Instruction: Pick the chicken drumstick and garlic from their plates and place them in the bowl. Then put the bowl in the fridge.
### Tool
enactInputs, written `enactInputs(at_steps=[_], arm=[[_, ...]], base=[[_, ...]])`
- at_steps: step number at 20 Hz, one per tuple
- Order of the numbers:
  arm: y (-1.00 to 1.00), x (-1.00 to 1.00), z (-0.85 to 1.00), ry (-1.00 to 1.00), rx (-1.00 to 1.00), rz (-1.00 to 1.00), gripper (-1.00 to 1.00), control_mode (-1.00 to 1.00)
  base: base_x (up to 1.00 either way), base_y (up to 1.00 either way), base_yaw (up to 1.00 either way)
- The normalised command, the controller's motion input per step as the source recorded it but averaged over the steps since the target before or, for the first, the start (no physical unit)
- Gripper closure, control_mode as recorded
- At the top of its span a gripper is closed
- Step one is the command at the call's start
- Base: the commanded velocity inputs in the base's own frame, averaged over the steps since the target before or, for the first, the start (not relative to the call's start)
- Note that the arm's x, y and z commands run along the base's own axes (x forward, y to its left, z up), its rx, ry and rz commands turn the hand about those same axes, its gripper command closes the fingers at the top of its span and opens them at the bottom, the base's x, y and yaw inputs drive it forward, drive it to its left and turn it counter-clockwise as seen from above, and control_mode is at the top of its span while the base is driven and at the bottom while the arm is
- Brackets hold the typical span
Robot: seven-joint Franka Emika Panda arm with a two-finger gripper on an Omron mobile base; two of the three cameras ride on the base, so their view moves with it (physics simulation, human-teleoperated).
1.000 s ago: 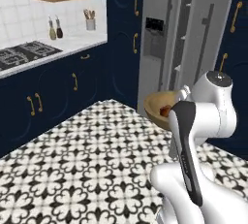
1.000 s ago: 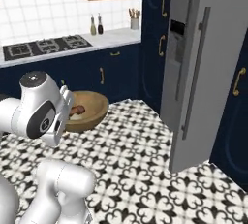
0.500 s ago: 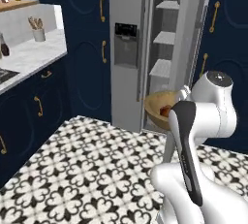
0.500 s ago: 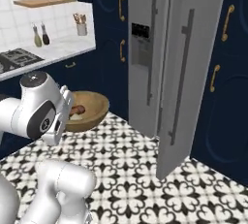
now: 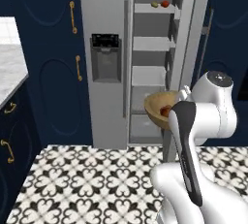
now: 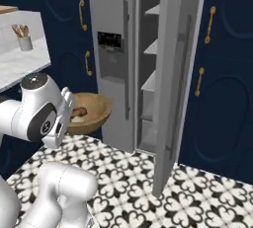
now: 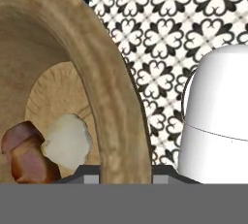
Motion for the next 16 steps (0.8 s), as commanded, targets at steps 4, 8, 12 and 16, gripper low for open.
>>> enactInputs(at_steps=[4, 8, 12, 16], arm=[[0.0, 0.0, 0.0, 0.0, 0.0, 0.0, 1.0, 1.0], [0.0, 0.0, 0.0, 0.0, 0.0, 0.0, 1.0, 1.0], [0.0, 0.0, 0.0, 0.0, 0.0, 0.0, 1.0, 1.0], [0.0, 0.0, 0.0, 0.0, 0.0, 0.0, 1.0, 1.0]], base=[[0.98, 1.0, -0.44], [0.88, 0.58, -0.31], [0.75, 0.22, -0.38], [0.48, 0.0, -0.45]])
